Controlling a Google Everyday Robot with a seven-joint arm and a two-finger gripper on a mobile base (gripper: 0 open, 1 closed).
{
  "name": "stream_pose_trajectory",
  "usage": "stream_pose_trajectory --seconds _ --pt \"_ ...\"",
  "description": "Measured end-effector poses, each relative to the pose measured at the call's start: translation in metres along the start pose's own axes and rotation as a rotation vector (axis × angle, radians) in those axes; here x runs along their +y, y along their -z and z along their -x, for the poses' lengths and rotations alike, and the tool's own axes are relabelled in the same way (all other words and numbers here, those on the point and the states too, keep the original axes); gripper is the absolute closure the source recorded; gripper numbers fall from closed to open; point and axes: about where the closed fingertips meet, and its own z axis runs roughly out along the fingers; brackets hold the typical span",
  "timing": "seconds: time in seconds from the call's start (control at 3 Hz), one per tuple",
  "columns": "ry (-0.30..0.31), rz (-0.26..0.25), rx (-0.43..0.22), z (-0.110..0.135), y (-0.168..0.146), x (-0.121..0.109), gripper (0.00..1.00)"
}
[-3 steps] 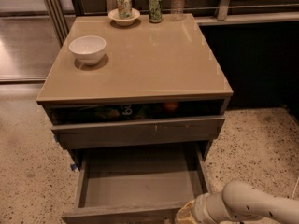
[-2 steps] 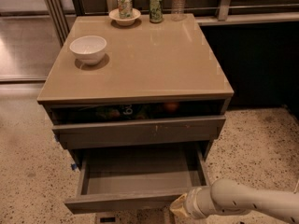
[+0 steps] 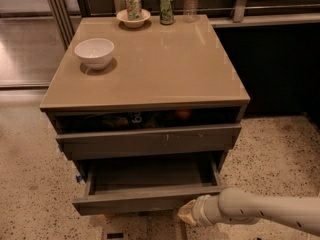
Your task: Close middle drawer
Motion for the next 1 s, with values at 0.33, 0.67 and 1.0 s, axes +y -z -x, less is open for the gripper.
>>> stream_pose_trajectory --seconds 0.33,0.67,1.0 --pt "-0.021 -0.043 -0.031 0.019 -0.010 -0.021 1.00" --pt "-0.033 -0.076 -0.047 0.038 -0.024 -0.044 1.00" --pt "-0.034 -0.086 -0.051 0.043 -0.028 -0.049 1.00"
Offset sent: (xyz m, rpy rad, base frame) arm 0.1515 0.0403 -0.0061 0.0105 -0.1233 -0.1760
